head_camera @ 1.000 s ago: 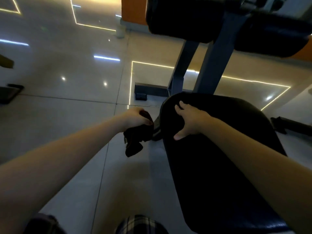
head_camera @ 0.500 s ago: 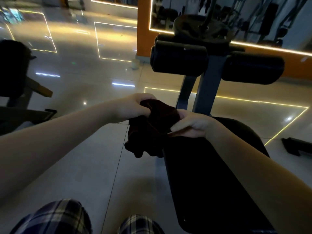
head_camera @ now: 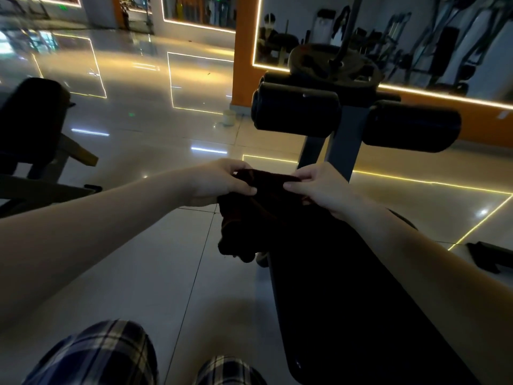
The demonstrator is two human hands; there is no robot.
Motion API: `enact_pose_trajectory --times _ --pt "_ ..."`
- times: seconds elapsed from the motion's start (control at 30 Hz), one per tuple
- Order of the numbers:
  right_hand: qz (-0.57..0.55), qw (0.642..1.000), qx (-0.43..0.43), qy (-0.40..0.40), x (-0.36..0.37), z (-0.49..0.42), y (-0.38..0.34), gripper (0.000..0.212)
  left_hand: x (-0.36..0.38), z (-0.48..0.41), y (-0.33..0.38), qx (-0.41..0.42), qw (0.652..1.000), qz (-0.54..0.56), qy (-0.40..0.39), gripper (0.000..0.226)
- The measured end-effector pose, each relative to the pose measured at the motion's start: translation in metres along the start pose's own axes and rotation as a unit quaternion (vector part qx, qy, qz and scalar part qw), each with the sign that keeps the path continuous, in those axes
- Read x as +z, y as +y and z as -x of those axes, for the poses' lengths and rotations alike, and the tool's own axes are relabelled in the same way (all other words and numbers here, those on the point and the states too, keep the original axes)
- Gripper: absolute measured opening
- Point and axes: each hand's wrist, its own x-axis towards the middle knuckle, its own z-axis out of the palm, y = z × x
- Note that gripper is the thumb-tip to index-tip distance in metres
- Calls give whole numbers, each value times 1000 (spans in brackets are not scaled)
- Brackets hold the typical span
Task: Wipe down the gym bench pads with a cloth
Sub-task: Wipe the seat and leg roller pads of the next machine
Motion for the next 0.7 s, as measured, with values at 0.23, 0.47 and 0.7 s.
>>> enact_pose_trajectory --times 0.23,0.47,0.7 --pt "136 985 -51 97 -17 -28 -4 9 9 -21 7 73 983 -103 136 25" --pt "113 982 -64 138 -11 -33 23 21 46 -49 -25 223 881 -289 300 25" --pt "275 959 -6 -65 23 -9 104 23 108 -43 -138 141 945 -282 91 22"
